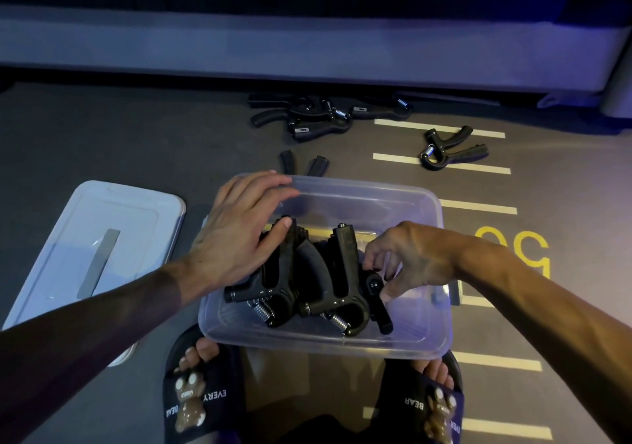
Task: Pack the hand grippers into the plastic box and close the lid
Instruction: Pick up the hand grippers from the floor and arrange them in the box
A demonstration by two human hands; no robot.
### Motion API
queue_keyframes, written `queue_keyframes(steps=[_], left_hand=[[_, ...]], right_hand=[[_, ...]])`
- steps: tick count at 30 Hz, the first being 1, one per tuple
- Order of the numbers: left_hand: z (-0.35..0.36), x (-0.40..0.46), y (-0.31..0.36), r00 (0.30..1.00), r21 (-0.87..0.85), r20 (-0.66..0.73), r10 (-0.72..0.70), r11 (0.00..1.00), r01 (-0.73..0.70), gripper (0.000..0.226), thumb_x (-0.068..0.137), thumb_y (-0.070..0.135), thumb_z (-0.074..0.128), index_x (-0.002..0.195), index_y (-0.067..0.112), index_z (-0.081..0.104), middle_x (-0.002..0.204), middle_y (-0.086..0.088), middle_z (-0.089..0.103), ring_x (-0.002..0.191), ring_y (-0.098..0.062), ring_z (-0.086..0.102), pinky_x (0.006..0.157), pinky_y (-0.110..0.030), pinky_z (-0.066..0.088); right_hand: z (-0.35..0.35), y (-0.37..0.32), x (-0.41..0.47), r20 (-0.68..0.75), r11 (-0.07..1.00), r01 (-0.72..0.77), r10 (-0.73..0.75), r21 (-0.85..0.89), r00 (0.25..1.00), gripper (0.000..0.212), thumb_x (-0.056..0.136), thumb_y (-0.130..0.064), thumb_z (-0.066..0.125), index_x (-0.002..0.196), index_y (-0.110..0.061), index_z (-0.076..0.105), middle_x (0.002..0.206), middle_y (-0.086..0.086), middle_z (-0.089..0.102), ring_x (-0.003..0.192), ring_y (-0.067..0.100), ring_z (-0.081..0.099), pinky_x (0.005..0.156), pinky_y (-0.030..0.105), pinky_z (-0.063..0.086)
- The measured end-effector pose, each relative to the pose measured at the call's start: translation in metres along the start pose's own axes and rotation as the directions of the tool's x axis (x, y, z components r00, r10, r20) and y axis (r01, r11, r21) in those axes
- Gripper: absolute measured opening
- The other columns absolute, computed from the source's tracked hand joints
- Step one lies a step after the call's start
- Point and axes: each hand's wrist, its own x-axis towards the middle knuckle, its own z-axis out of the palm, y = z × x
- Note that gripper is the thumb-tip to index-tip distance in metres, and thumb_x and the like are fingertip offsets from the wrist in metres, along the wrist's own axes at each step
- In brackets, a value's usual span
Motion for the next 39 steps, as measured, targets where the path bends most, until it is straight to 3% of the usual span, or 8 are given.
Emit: queue_keyframes(steps=[5,17,20,22,25,30,34,39], left_hand=[[-0.001,0.0,0.001,1.0,-0.009,0.007,-0.003,1.0,0.003,0.039,0.098,0.029,0.055,0.134,0.017,0.059,0.143,0.001,0.053,0.14,-0.021,0.043,0.116,-0.035,0.024],[0.0,0.001,-0.002,1.0,-0.054,0.019,-0.015,0.998,0.016,0.037,0.098,0.028,0.056,0.134,0.017,0.06,0.145,0.002,0.052,0.142,-0.018,0.041,0.116,-0.034,0.025],[0.0,0.002,-0.003,1.0,-0.066,0.023,-0.012,0.998,0.013,0.037,0.098,0.028,0.057,0.133,0.016,0.06,0.145,0.002,0.052,0.142,-0.019,0.042,0.115,-0.036,0.028],[-0.001,0.003,-0.002,1.0,-0.071,0.024,-0.009,0.997,0.011,0.037,0.098,0.029,0.057,0.132,0.016,0.061,0.144,0.002,0.053,0.142,-0.019,0.043,0.115,-0.039,0.03],[-0.002,0.005,-0.002,1.0,-0.075,0.019,-0.007,0.997,0.009,0.036,0.098,0.028,0.058,0.131,0.015,0.063,0.144,0.001,0.054,0.142,-0.019,0.043,0.114,-0.042,0.032],[-0.002,0.006,-0.003,1.0,-0.081,0.024,0.0,0.997,0.002,0.034,0.098,0.026,0.058,0.129,0.013,0.065,0.143,0.0,0.056,0.141,-0.02,0.044,0.113,-0.043,0.033],[-0.002,0.007,-0.004,1.0,-0.07,0.028,-0.011,0.997,0.013,0.033,0.098,0.026,0.06,0.128,0.013,0.066,0.142,-0.001,0.057,0.14,-0.021,0.045,0.115,-0.039,0.029],[-0.002,0.007,-0.004,0.999,-0.066,0.033,-0.017,0.998,0.019,0.033,0.097,0.026,0.062,0.127,0.014,0.067,0.141,0.0,0.057,0.139,-0.021,0.046,0.115,-0.04,0.03]], right_hand=[[0.002,-0.006,0.006,0.005,1.0,0.002,-0.002,-0.016,1.0,0.043,0.067,-0.03,0.088,0.106,-0.023,0.069,0.083,-0.013,0.066,0.084,0.012,0.069,0.078,0.024,0.054],[-0.036,0.0,0.008,0.145,0.999,-0.01,0.006,0.031,0.989,0.039,0.07,-0.04,0.085,0.103,-0.028,0.069,0.092,-0.013,0.075,0.085,0.005,0.069,0.081,0.025,0.053],[-0.074,-0.008,0.01,-0.014,0.954,0.156,-0.157,0.255,0.987,0.019,0.085,-0.025,0.075,0.101,-0.015,0.071,0.087,0.003,0.076,0.078,0.018,0.071,0.075,0.033,0.058],[-0.094,-0.009,0.026,-0.235,0.884,0.216,-0.126,0.413,0.964,0.008,0.091,-0.005,0.065,0.098,-0.002,0.067,0.079,0.012,0.074,0.063,0.019,0.068,0.061,0.03,0.058],[-0.105,0.002,0.079,-0.44,0.933,0.188,-0.036,0.308,0.897,0.01,0.091,-0.005,0.06,0.098,-0.006,0.067,0.077,0.007,0.07,0.06,0.013,0.062,0.059,0.028,0.052],[-0.095,0.018,0.171,-0.211,0.998,-0.056,0.05,-0.022,0.976,0.05,0.087,-0.012,0.06,0.136,-0.019,0.052,0.126,0.001,0.062,0.112,0.023,0.06,0.098,0.033,0.048],[-0.09,0.019,0.203,-0.132,0.987,-0.148,0.139,-0.063,0.982,0.062,0.088,-0.031,0.059,0.143,-0.045,0.036,0.099,-0.003,0.069,0.071,0.015,0.066,0.062,0.022,0.049],[-0.085,0.023,0.214,-0.104,0.985,-0.17,0.173,0.035,0.979,0.034,0.091,-0.036,0.061,0.122,-0.044,0.05,0.096,-0.003,0.066,0.055,0.013,0.07,0.054,0.025,0.057]])
